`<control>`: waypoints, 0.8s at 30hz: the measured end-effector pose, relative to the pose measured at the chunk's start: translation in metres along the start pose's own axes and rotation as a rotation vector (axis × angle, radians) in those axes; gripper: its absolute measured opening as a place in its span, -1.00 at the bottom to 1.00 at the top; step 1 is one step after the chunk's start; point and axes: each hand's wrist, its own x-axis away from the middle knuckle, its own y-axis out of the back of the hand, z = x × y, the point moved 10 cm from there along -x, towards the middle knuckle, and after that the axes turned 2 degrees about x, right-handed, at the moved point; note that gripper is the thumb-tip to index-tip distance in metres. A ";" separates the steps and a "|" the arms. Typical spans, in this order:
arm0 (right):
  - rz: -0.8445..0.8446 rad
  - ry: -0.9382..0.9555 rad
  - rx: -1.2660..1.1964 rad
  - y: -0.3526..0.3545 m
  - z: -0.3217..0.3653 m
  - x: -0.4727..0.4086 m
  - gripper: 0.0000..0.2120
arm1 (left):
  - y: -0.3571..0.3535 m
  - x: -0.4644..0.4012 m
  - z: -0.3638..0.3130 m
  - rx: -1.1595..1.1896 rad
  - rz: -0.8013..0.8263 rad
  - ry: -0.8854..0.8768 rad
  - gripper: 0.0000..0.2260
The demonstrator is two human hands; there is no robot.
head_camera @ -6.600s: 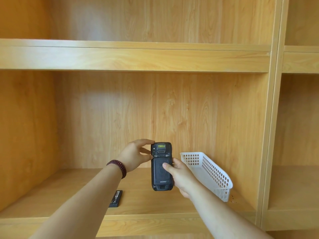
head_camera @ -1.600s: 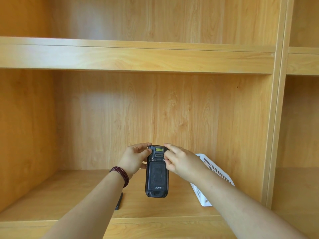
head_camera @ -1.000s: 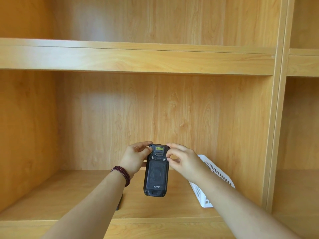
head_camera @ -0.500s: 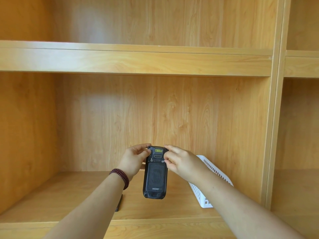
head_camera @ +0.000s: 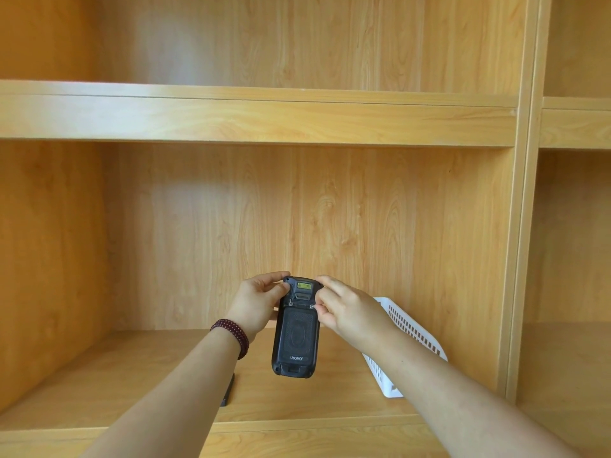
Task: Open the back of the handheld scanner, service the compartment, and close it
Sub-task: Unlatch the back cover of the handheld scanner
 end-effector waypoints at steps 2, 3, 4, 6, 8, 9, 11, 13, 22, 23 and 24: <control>-0.011 -0.002 -0.001 -0.001 -0.002 0.001 -0.78 | 0.000 -0.001 0.000 0.000 0.003 0.002 -0.78; -0.011 -0.006 -0.001 -0.003 -0.003 0.002 -0.77 | 0.000 -0.001 0.001 -0.001 0.003 0.003 -0.78; -0.009 -0.008 0.001 -0.004 -0.004 0.003 -0.77 | 0.000 -0.001 0.001 -0.003 0.002 0.003 -0.78; -0.010 -0.018 0.001 -0.007 -0.005 0.004 -0.77 | 0.000 0.000 0.000 -0.009 0.002 -0.001 -0.78; -0.013 -0.026 -0.009 -0.006 -0.006 0.005 -0.78 | -0.001 0.000 -0.002 -0.009 0.007 -0.002 -0.78; -0.011 -0.027 -0.015 -0.007 -0.006 0.006 -0.79 | -0.001 0.000 -0.002 -0.008 0.009 -0.002 -0.78; -0.003 -0.026 -0.014 -0.007 -0.006 0.007 -0.79 | -0.001 0.001 -0.002 -0.005 0.011 0.001 -0.78; 0.015 -0.035 -0.017 -0.007 -0.006 0.005 -0.77 | -0.002 0.002 0.000 -0.012 0.023 0.005 -0.78; 0.109 -0.464 -0.532 -0.019 -0.042 0.020 -0.78 | 0.003 0.002 0.003 0.015 -0.024 0.000 -0.77; 0.117 -0.501 -0.585 -0.021 -0.042 0.022 -0.74 | 0.004 0.001 0.001 0.019 -0.027 -0.005 -0.77; 0.120 -0.514 -0.613 -0.022 -0.042 0.022 -0.73 | 0.005 0.000 0.000 0.019 -0.025 -0.010 -0.78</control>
